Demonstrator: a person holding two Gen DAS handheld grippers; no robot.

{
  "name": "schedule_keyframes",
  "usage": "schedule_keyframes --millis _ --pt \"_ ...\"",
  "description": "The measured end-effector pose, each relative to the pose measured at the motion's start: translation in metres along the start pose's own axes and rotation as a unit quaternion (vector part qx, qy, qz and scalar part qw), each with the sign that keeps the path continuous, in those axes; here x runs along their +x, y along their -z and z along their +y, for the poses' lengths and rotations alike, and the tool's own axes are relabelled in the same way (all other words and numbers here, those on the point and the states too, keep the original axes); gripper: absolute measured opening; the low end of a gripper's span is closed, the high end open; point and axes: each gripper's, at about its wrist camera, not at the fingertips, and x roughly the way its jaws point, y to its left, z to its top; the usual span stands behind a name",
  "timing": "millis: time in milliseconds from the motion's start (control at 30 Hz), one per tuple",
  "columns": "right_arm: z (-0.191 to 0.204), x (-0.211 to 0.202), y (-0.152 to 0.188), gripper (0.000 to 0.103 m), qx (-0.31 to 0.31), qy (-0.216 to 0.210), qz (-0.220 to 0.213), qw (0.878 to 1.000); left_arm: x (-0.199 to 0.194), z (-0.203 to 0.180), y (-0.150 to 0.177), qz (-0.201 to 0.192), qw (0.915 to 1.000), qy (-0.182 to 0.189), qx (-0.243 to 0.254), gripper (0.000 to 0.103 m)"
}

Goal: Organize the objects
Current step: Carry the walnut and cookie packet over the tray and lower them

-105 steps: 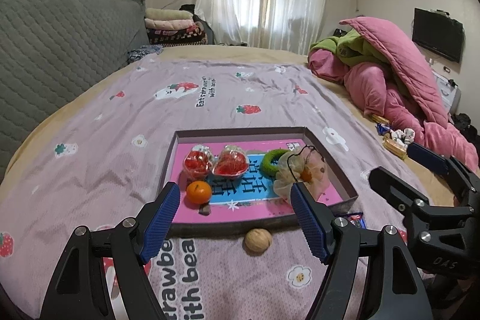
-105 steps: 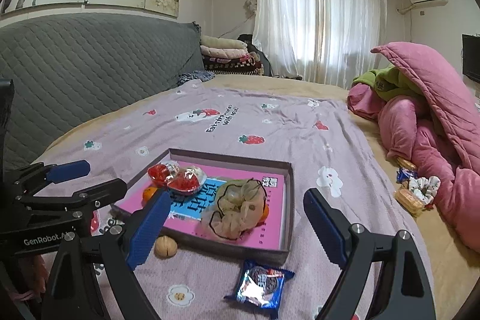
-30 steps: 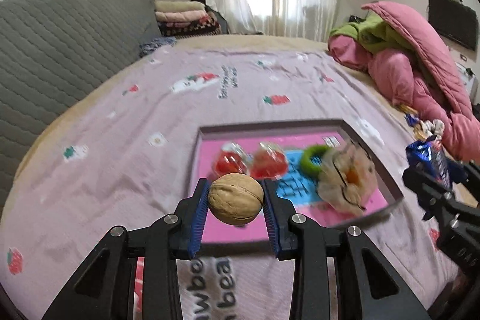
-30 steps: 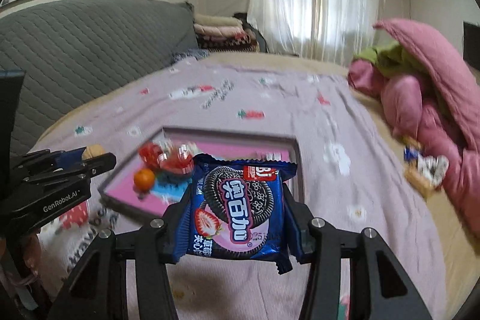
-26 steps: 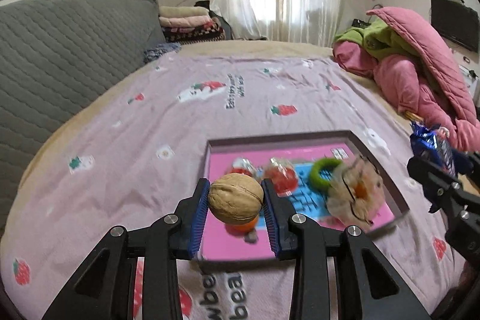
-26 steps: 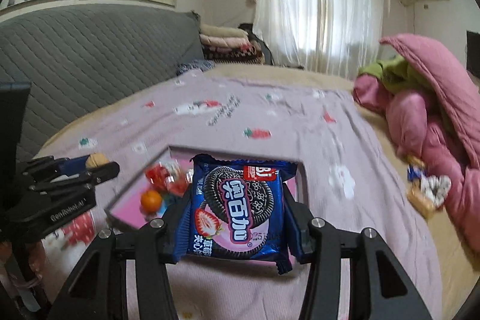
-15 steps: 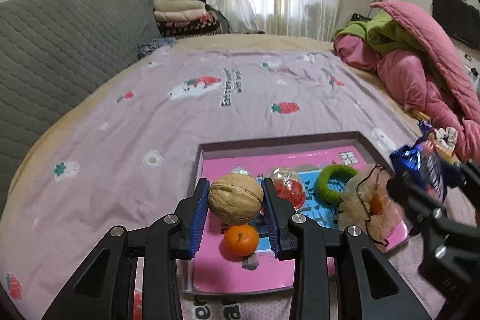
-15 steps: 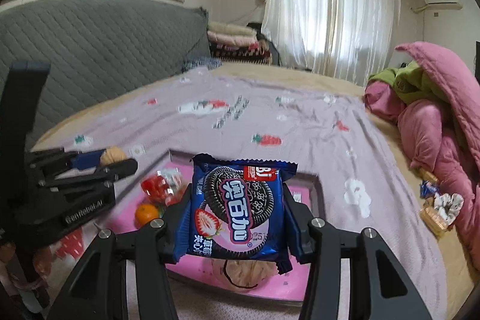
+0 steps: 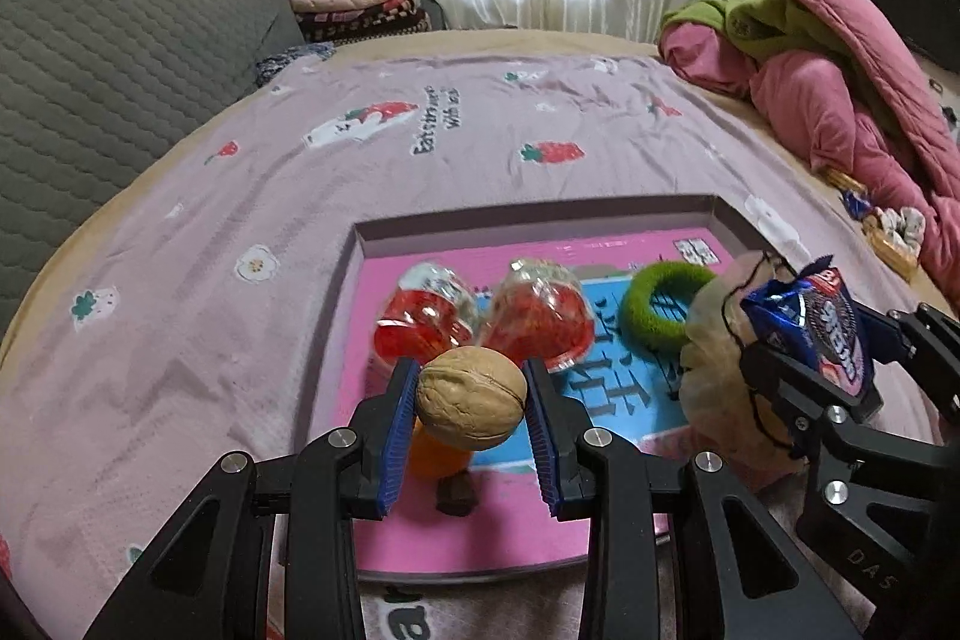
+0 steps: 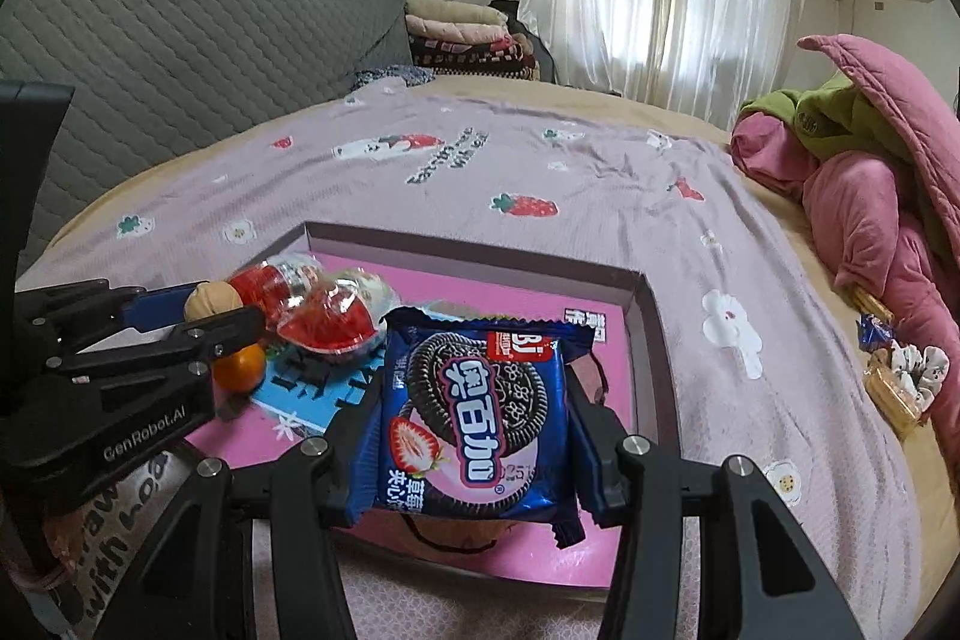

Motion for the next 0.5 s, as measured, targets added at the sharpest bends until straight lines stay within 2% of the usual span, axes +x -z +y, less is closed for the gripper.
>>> schedule_keyframes --millis 300,500 --pt "0.000 0.004 0.010 0.052 -0.003 -0.002 0.011 1.000 0.010 -0.009 0.011 0.012 0.9999 -0.004 0.008 0.035" --pt "-0.003 0.004 0.010 0.052 0.005 -0.004 0.010 1.000 0.009 -0.013 0.013 0.007 0.9999 0.001 0.010 0.035"
